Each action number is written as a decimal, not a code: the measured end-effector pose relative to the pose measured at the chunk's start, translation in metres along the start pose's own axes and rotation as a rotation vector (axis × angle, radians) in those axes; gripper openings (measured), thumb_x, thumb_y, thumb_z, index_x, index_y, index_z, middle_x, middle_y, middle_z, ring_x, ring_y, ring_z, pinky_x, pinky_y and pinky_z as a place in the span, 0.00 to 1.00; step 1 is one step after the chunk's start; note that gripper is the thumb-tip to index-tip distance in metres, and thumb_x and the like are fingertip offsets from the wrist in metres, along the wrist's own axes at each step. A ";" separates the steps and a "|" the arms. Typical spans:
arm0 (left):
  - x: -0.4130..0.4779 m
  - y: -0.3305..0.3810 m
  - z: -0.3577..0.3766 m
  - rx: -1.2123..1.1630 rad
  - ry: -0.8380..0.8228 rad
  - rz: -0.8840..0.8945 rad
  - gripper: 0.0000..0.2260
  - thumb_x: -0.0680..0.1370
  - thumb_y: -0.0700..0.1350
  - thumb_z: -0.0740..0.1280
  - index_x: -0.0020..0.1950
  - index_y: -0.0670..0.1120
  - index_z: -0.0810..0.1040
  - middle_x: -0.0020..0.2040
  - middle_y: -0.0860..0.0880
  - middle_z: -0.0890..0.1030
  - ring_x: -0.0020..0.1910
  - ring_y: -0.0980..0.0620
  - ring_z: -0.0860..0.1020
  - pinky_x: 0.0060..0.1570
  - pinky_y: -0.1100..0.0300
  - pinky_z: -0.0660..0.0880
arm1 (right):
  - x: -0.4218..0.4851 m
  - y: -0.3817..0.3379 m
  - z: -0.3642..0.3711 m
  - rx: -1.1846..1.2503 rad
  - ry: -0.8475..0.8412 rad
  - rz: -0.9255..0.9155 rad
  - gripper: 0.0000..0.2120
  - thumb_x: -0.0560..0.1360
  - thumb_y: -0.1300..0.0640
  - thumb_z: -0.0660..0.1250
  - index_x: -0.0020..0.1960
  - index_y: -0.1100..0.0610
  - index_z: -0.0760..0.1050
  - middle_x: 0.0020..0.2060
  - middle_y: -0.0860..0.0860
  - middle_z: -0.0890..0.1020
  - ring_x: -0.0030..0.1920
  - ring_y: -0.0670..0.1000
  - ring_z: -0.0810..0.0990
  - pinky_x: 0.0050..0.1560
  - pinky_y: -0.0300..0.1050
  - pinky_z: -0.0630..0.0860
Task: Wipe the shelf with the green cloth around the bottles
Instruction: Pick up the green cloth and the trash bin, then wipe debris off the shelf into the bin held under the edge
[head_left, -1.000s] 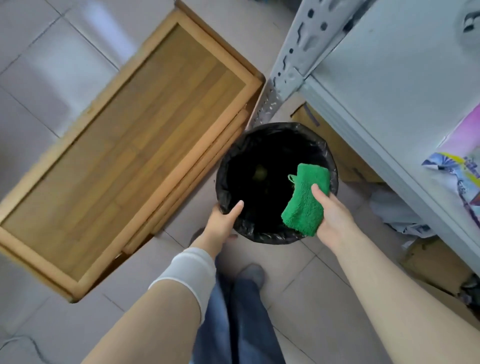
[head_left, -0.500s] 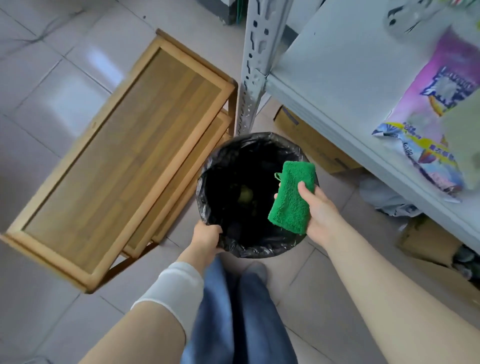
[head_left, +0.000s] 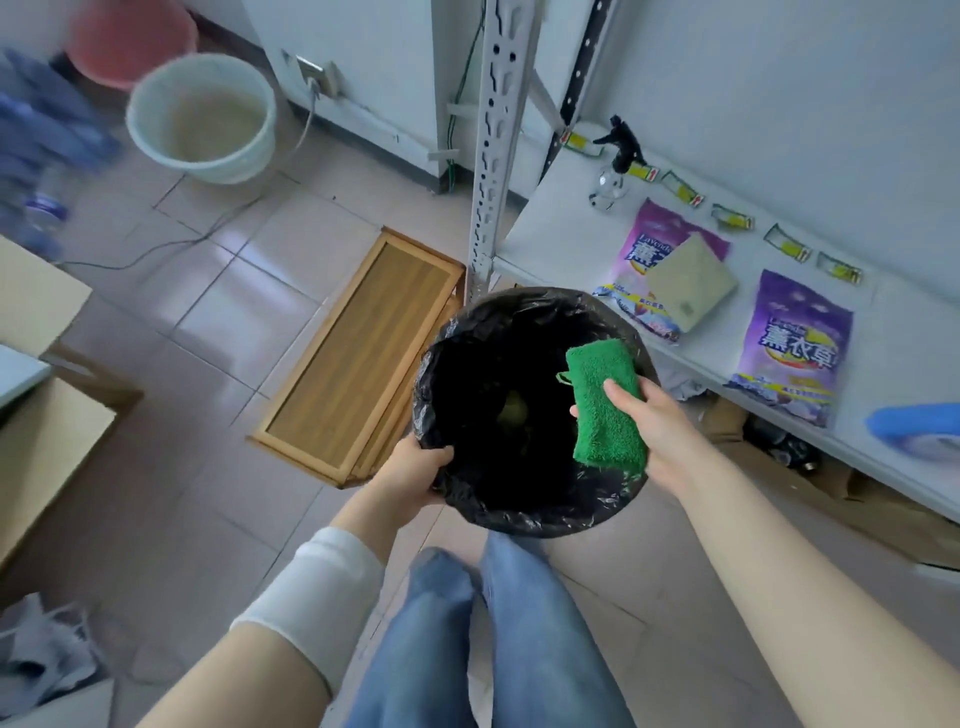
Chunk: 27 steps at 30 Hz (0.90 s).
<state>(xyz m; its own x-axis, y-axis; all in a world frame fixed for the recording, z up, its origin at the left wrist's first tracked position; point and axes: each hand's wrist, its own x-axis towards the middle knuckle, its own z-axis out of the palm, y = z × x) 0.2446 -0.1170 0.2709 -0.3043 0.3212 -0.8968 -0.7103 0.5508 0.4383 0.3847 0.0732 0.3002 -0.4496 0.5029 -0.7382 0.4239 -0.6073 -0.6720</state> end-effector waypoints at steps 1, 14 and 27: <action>-0.017 0.004 -0.002 0.017 -0.033 0.033 0.10 0.79 0.38 0.60 0.60 0.43 0.68 0.58 0.43 0.76 0.53 0.43 0.76 0.51 0.46 0.76 | -0.019 -0.007 0.001 0.010 0.006 -0.031 0.10 0.78 0.60 0.61 0.58 0.59 0.70 0.43 0.58 0.82 0.34 0.51 0.85 0.36 0.50 0.82; -0.159 0.109 0.012 0.421 -0.182 0.388 0.14 0.80 0.48 0.59 0.61 0.41 0.70 0.54 0.45 0.78 0.52 0.45 0.79 0.48 0.51 0.79 | -0.191 -0.125 -0.004 0.032 0.014 -0.375 0.09 0.77 0.58 0.62 0.57 0.57 0.73 0.49 0.61 0.82 0.43 0.57 0.84 0.40 0.52 0.82; -0.192 0.225 0.071 0.849 0.006 0.663 0.17 0.80 0.50 0.58 0.55 0.37 0.74 0.52 0.40 0.80 0.52 0.41 0.80 0.49 0.51 0.78 | -0.225 -0.235 -0.033 0.110 -0.181 -0.537 0.09 0.76 0.61 0.60 0.53 0.59 0.76 0.49 0.65 0.81 0.43 0.57 0.83 0.39 0.46 0.82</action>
<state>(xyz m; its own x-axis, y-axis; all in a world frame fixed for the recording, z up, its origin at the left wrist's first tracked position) 0.1890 0.0000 0.5460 -0.4713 0.7497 -0.4646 0.2690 0.6238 0.7339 0.4118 0.1229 0.6226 -0.7105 0.6511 -0.2671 0.0192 -0.3614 -0.9322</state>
